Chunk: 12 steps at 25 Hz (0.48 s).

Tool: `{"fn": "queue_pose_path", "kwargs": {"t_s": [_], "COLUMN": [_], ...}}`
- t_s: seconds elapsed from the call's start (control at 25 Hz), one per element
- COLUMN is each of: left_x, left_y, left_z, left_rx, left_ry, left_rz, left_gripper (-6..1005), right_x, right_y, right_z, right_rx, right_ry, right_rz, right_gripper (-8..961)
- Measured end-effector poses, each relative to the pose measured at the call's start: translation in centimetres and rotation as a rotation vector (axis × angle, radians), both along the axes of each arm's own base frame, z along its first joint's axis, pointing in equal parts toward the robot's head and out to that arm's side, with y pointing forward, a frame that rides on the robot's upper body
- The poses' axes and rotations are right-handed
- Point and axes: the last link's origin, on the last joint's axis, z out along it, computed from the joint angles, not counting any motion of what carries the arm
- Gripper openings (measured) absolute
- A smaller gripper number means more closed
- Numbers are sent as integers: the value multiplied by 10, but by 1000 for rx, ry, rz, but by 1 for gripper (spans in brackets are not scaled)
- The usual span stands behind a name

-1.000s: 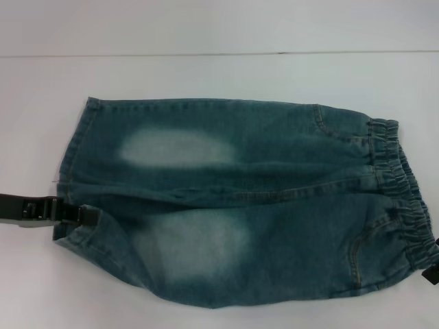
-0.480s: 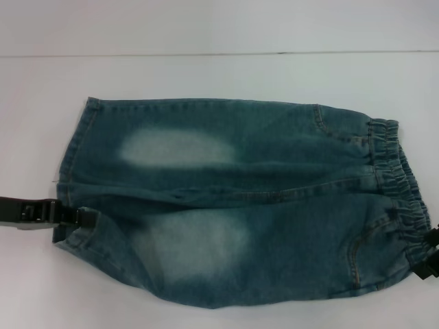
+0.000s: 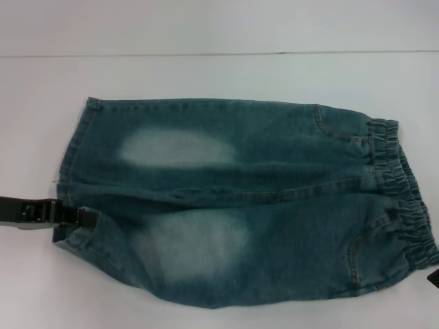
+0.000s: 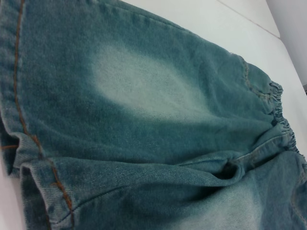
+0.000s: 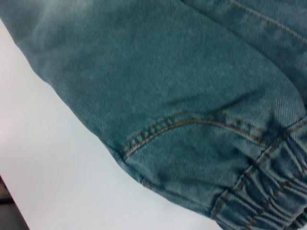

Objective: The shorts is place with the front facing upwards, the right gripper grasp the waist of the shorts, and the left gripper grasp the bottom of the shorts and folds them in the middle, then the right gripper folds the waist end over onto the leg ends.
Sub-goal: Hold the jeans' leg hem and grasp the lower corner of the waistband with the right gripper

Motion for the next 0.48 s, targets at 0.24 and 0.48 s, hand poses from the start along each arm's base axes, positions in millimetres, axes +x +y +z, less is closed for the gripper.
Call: {"fn": "queue_pose_path", "kwargs": {"t_s": [0.24, 0.48], "left_x": [0, 0], "left_y": [0, 0], "left_z": [0, 0], "left_rx": [1, 2], "left_ry": [1, 1], "left_rz": [1, 0], "left_gripper": [8, 8], "right_x": [1, 0], "right_y": [-1, -1], "right_z": [-2, -5], "right_rx": [-11, -17], "right_ry": [-23, -29], "right_rz": [-2, 0], "right_gripper": [876, 875]}}
